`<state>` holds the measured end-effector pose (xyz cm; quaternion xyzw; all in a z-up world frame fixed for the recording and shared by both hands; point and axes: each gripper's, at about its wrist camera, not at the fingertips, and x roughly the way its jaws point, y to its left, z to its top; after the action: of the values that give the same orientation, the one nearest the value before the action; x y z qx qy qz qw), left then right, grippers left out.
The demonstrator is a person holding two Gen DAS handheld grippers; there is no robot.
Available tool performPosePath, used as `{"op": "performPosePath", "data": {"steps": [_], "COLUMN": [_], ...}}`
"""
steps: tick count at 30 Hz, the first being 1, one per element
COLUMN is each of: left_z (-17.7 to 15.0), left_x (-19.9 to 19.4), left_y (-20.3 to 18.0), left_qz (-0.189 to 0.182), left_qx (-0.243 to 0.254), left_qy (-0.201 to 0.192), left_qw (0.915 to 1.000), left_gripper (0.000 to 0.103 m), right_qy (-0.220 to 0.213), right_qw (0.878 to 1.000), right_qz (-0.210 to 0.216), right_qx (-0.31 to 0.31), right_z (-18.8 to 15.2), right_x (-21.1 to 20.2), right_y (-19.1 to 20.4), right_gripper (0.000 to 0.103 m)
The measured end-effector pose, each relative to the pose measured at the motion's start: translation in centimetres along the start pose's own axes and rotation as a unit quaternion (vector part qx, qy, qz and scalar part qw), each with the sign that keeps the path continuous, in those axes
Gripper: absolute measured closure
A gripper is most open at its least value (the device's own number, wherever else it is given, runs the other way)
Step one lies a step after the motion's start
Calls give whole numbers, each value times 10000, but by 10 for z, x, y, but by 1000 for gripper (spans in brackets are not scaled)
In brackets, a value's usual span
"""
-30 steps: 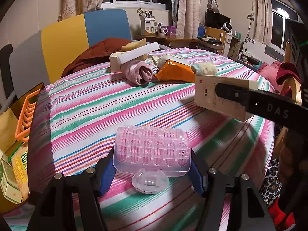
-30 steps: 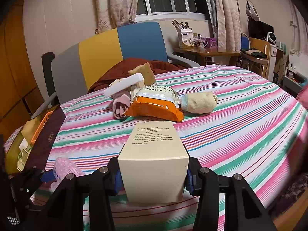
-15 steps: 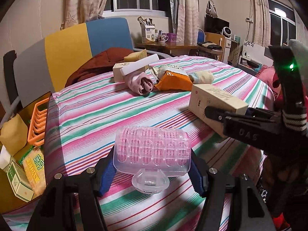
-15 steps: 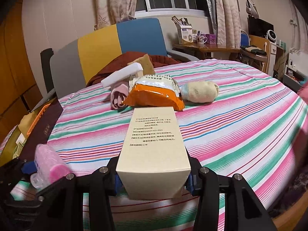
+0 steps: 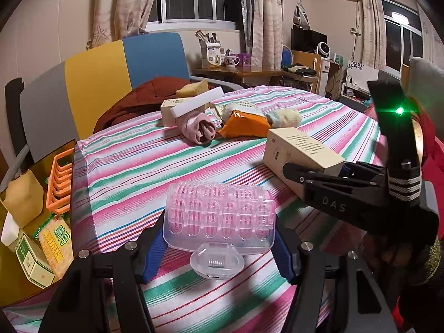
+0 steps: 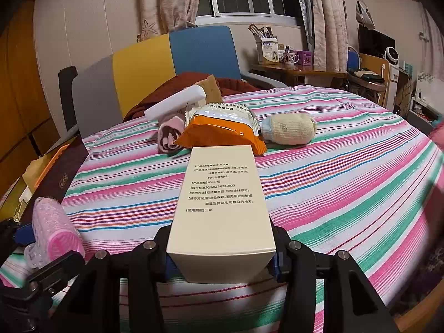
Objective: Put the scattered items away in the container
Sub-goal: 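Carry the pink roller and beige box toward the gold tin with both tools, then lower the pink roller and beige box into the gold tin, opening both tools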
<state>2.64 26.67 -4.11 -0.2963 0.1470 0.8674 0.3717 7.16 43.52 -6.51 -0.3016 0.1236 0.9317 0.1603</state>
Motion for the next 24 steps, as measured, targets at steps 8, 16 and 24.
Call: {"op": "performPosePath", "data": {"steps": [8, 16, 24], "left_z": [1, 1, -2], "left_x": [-13, -33, -53], "left_y": [4, 9, 32], "left_qz": [-9, 39, 122], "left_qx": [-74, -171, -449], "left_qy": [-98, -263, -421], "left_qw": [9999, 9995, 9980], "left_gripper": [36, 36, 36], "right_qy": [37, 94, 224], "right_qw": [9999, 9992, 9962], "right_qz": [148, 368, 804], "right_qx": [71, 85, 244], "right_z": [-2, -6, -7], "right_x": [-3, -8, -8], "right_y": [4, 15, 27], "right_gripper": [53, 53, 53]}}
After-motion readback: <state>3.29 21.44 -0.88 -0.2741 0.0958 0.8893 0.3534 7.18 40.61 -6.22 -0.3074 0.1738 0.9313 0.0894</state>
